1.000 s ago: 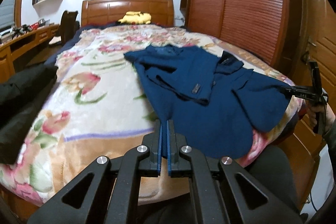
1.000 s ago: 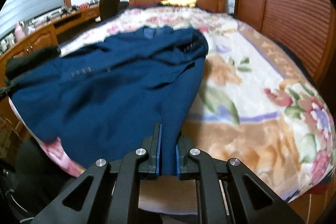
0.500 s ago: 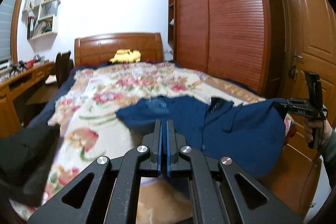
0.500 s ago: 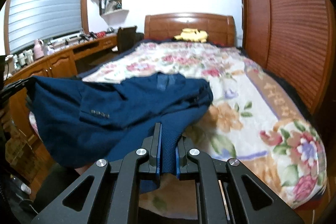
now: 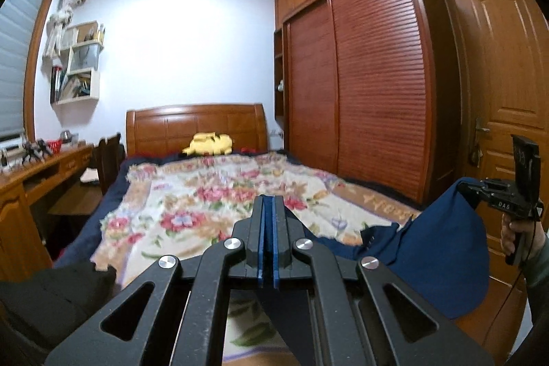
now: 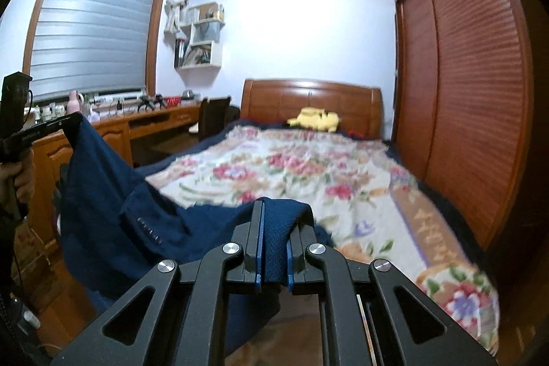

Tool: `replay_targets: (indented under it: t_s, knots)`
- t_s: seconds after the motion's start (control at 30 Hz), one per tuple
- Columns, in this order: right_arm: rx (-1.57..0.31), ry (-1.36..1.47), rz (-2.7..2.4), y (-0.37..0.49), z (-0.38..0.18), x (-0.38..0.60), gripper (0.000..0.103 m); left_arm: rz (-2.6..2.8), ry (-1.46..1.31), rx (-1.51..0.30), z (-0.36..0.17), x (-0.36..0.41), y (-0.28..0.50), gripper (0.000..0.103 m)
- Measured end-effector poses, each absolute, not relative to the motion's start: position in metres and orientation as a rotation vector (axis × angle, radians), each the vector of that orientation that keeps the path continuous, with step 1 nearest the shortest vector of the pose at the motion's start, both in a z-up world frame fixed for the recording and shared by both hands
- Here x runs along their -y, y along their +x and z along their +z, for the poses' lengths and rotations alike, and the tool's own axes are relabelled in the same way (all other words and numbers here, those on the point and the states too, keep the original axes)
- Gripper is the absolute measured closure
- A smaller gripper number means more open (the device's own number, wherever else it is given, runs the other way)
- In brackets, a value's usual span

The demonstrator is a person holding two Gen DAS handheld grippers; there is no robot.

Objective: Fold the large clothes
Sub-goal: 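Lift the hem with both tools and carry it over toward the collar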

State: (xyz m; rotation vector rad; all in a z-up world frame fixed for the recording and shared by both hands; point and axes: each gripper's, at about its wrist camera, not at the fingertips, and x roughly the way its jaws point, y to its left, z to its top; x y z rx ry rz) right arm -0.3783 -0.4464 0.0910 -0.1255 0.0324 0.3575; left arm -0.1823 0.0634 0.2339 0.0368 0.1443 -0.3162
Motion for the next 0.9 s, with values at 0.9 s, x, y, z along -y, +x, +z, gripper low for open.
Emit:
replay_targets:
  t_s: [0.9]
  knots:
    - [-0.3, -0.193, 0.189, -0.192, 0.035, 0.391, 0.094, -0.027, -0.009, -0.517, 0.089, -0.104, 0.023, 0.099]
